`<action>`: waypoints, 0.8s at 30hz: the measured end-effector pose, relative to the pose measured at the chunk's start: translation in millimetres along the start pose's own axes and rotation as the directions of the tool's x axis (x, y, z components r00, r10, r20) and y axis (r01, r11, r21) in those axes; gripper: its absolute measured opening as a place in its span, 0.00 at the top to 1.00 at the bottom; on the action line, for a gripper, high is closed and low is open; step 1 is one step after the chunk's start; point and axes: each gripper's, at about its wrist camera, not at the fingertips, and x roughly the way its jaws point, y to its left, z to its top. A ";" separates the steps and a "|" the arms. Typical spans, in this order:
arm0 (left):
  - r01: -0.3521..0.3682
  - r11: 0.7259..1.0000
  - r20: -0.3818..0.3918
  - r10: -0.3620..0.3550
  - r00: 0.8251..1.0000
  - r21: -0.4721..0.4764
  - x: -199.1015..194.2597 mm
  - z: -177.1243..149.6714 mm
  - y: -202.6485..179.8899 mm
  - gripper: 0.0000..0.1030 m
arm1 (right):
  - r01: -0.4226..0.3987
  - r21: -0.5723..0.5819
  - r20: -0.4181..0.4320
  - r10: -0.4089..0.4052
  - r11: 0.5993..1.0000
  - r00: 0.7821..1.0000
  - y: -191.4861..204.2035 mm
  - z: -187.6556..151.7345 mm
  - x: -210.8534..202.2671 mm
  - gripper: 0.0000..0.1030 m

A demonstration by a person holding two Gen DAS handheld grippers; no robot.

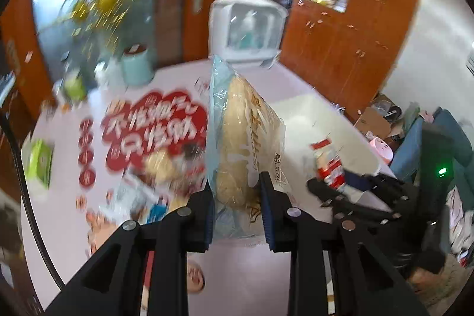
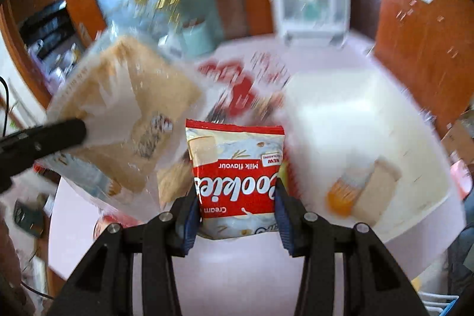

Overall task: Organize snacks
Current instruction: 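Carry both packs into the white bin and release them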

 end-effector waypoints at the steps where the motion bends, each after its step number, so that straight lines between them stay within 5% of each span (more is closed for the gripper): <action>1: 0.006 1.000 0.022 -0.007 1.000 0.025 0.5 10.5 -8.5 0.76 | 0.029 0.008 0.046 -0.029 1.000 0.998 -7.3 8.6 -11.5 0.56; 10: 0.020 0.989 0.111 -0.036 0.993 0.146 30.5 75.5 -78.1 0.76 | 0.214 0.127 0.237 -0.239 0.969 0.941 -66.3 47.5 -49.5 0.56; 16: 0.010 0.978 0.101 -0.031 0.994 0.207 77.2 98.9 -122.6 0.76 | 0.258 0.212 0.249 -0.307 0.943 0.919 -111.4 56.9 -46.6 0.56; 24: 0.021 0.968 -0.015 -0.018 1.000 0.249 160.9 96.5 -168.3 0.76 | 0.292 0.272 0.199 -0.350 0.917 0.915 -160.8 50.2 -26.6 0.56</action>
